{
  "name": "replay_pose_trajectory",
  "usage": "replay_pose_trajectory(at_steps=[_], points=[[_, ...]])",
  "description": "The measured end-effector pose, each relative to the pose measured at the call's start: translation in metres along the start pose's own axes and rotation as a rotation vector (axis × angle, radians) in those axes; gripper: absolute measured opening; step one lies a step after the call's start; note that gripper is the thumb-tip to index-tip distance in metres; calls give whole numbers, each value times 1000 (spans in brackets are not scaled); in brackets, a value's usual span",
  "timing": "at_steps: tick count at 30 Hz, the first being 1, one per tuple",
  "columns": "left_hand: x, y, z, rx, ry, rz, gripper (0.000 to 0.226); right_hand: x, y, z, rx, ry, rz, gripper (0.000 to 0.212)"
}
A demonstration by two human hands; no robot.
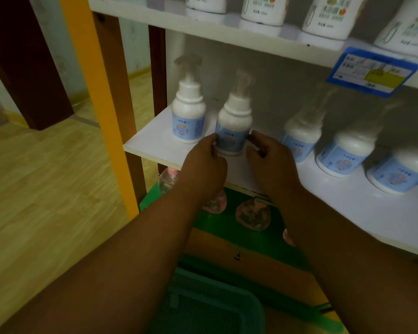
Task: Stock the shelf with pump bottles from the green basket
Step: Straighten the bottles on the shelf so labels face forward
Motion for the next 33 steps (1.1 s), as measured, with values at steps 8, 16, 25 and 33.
replay_pose_trajectory(at_steps=[8,16,25,33], points=[[7,-25,61,-87,-320,33,59,5,87,38,517,18,-33,37],[69,-89,15,-309,-155,103,54,40,83,22,304,-95,109,90],[62,-101,2,-249,-254,-198,47,63,76,26,225,-49,5,48],[44,-79,12,-229,-213,-249,60,56,78,26,196,-5,4,42]])
Point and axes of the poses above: each hand's wrist, its own z-axis away from the middle knuckle, its own y-axis out of the back of the hand, x = y × z, the point moved 4 cm from there along -z, towards the middle knuckle, and after that the axes turned 15 degrees about y, right-handed, at the moved point
